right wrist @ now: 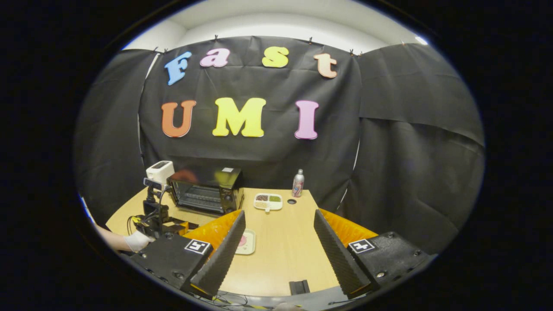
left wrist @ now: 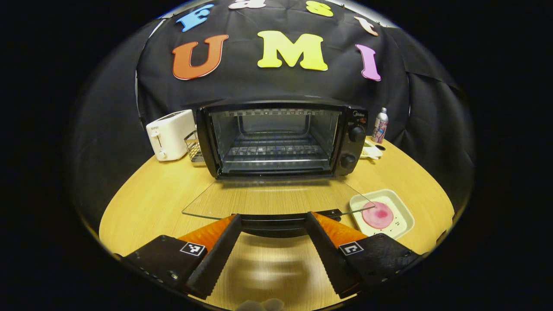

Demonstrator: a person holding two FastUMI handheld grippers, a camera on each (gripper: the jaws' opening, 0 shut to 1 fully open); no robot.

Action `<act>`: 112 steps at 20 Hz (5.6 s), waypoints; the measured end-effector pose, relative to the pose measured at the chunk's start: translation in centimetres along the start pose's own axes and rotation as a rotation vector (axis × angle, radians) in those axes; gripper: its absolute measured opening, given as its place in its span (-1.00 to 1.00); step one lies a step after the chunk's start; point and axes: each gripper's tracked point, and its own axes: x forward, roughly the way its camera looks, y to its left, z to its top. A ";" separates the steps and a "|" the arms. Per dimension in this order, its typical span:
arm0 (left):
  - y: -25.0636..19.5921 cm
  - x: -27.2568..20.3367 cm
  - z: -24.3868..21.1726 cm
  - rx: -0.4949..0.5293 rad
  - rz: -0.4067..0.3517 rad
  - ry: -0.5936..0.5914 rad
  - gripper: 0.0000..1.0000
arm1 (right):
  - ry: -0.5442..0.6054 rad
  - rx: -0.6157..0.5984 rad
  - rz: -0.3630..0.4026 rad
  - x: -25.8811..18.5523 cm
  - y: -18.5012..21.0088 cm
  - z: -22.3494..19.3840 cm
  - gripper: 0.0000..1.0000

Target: Open the electric oven with the left hand, put the food in, and close the electric oven.

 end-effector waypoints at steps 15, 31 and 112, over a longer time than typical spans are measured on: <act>0.0 0.3 -2.6 0.007 -0.018 0.037 0.94 | 0.033 0.008 -0.012 1.0 -0.2 -2.4 0.94; 3.3 -21.8 10.7 -0.019 0.072 -0.343 0.94 | 0.316 -0.014 0.202 14.9 4.4 -15.0 0.99; 4.1 -22.4 14.8 -0.142 0.225 -0.307 0.93 | 0.891 0.560 0.449 29.0 8.0 -25.1 -0.98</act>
